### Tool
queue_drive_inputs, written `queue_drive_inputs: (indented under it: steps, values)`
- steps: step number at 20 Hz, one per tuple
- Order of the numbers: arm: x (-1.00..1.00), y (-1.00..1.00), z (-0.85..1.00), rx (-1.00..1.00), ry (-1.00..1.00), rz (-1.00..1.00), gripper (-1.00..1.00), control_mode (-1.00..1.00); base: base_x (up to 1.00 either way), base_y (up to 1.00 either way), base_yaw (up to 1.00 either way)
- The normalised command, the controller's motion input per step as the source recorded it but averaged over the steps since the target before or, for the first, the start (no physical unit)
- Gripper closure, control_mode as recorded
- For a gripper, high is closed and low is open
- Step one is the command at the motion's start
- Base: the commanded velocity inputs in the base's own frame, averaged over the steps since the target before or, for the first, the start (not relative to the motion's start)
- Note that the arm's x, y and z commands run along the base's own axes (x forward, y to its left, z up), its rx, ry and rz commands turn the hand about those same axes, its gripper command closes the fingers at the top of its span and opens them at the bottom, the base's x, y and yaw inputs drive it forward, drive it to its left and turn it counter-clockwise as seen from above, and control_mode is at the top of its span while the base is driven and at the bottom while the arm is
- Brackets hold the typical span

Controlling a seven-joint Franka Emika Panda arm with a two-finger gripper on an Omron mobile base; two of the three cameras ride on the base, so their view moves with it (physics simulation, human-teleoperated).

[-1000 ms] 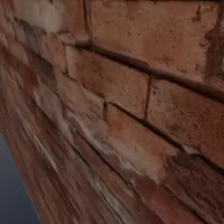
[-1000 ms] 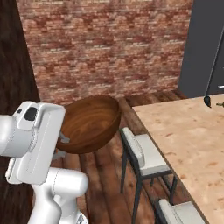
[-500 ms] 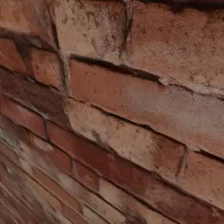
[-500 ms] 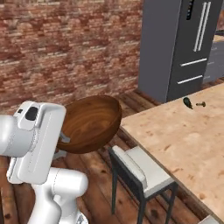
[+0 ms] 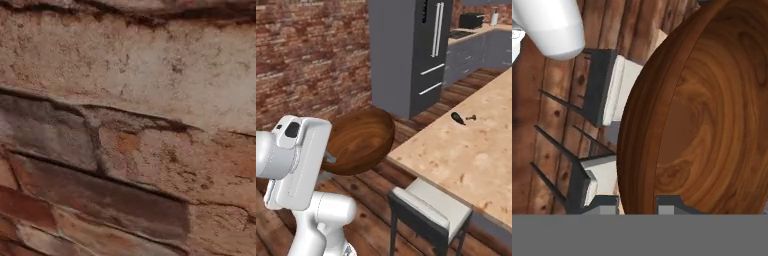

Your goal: Pick both bowls and place them on the counter. Then place the mushroom in one bowl and place the eggplant in the other bowl.

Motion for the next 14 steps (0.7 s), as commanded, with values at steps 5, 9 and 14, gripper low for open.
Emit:
queue_drive_inputs:
  steps: [5,9,14]
  values:
    - [0.0,0.0,0.0,0.0,0.0,0.0,1.0,1.0,0.71,0.57,-0.5]
    - [0.0,0.0,0.0,0.0,0.0,0.0,1.0,1.0,0.67,0.59,-0.52]
    - [0.0,0.0,0.0,0.0,0.0,0.0,1.0,1.0,0.7,0.56,-0.51]
